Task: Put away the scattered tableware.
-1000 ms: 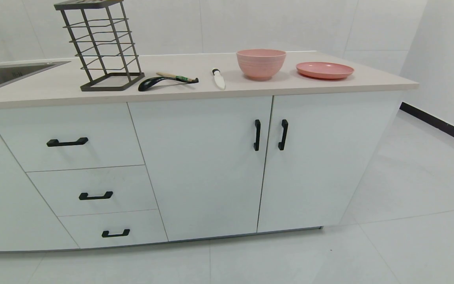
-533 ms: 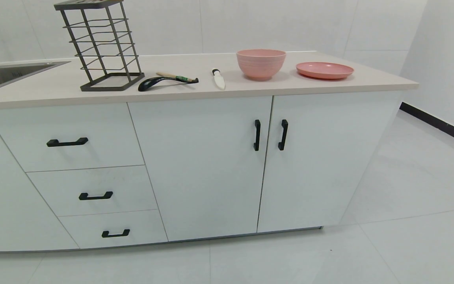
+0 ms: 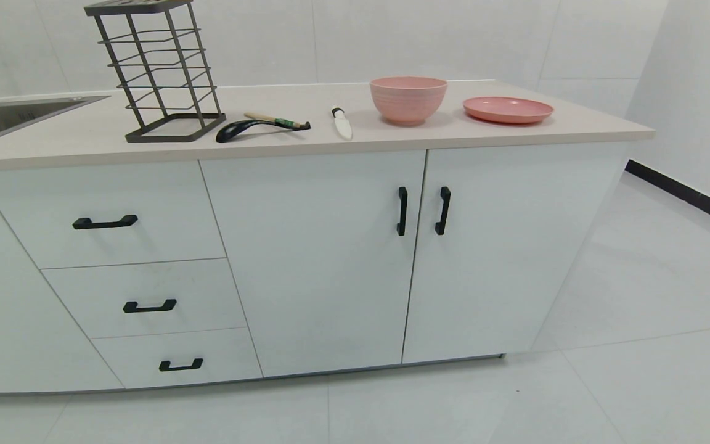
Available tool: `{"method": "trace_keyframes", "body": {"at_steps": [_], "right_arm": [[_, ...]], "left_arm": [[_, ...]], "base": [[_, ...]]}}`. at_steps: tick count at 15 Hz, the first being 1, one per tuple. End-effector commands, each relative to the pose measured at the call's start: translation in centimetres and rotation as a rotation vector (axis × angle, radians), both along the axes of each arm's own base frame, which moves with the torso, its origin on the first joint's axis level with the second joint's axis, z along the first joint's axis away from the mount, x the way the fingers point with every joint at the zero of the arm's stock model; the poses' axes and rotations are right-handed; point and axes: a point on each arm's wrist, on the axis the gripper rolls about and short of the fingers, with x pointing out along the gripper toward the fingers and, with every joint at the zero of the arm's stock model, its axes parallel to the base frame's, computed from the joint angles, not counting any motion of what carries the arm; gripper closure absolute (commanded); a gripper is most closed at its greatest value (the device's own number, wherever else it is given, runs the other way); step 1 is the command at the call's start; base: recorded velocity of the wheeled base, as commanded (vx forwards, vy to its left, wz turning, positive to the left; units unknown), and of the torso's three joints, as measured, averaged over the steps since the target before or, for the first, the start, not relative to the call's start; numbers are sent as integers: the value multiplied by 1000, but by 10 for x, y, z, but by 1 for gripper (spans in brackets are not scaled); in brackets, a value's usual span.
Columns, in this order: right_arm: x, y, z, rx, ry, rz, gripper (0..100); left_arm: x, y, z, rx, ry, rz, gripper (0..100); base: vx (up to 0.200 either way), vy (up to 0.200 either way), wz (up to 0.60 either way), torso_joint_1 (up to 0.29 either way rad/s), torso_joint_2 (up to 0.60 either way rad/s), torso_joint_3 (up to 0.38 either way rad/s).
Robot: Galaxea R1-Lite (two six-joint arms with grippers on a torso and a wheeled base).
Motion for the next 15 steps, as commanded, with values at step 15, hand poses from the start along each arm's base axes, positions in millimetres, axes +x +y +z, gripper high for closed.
{"method": "trace_keyframes", "body": {"at_steps": [15], "right_arm": [[164,47,-20,-65,114,222,0]], "left_arm": [[0,0,0,1,1,0,0]], "base": [[0,0,0,0,0,0]]}}
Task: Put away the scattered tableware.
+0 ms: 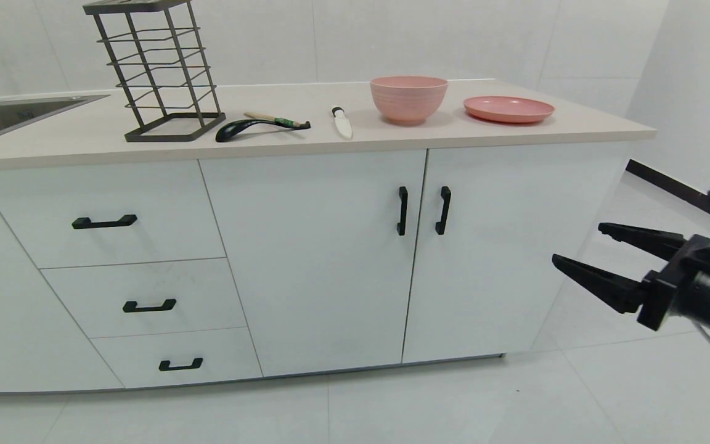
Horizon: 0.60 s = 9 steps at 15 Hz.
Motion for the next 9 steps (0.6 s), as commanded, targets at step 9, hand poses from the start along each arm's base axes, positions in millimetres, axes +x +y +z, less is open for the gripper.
{"method": "trace_keyframes", "body": {"at_steps": [9], "right_arm": [[104,49,-41,-11,14,148,0]], "left_arm": [[0,0,0,7,0,-4,0]], "base": [[0,0,0,0,0,0]]}}
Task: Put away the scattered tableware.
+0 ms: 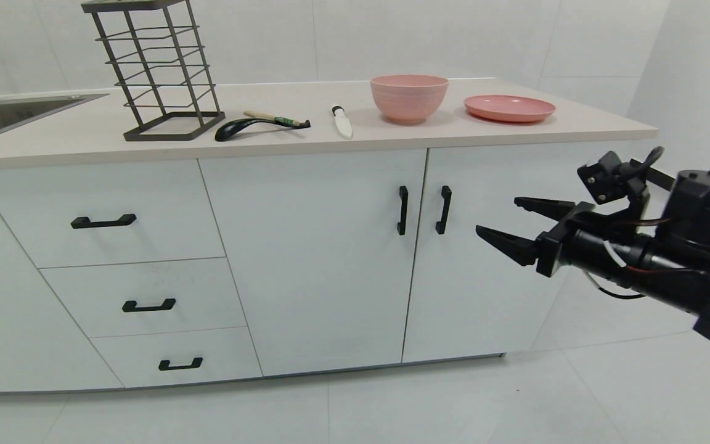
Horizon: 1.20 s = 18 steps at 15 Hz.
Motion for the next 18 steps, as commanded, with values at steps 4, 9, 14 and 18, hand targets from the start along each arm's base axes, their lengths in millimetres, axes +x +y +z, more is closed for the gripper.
{"method": "trace_keyframes", "body": {"at_steps": [4,9,14,18], "right_arm": [[31,21,-38,-14,53,43,0],[43,29,-44,-25,-13,154,0],[36,34,-43,-24,-25,179,0],[26,29,-33,-29,-54,176,0]], "left_arm": [[0,0,0,-2,1,0,0],[-3,-1,20,31,-156,-63,0],[3,-1,80,35,-222,-94,0],[40,-4,111,39,-78,-207,0]], "base": [[0,0,0,0,0,0],[0,0,0,0,0,0],[0,0,0,0,0,0],[0,0,0,0,0,0]]}}
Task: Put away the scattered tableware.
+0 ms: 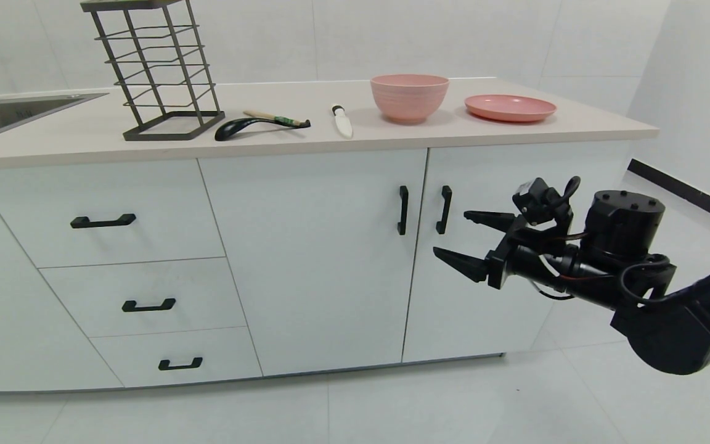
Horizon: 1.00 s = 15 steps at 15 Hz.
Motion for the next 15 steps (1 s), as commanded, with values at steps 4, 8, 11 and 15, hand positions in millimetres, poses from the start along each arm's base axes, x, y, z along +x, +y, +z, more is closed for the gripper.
{"method": "trace_keyframes", "body": {"at_steps": [4,8,11,15], "right_arm": [[-16,-7,6,-8,-6,-2,0],[-14,-7,8,-7,-21,-5,0],[-11,-14,9,-12,-35,-3,0],[-7,-24,10,-12,-55,-12,0]], "left_arm": [[67,-7,63,60,145,-197,0],[121,-19,63,183,185,-435,0],[152,-36,49,282,235,-552,0],[200,-76,46,313,200,-697,0]], "base": [[0,0,0,0,0,0],[0,0,0,0,0,0],[0,0,0,0,0,0],[0,0,0,0,0,0]]}}
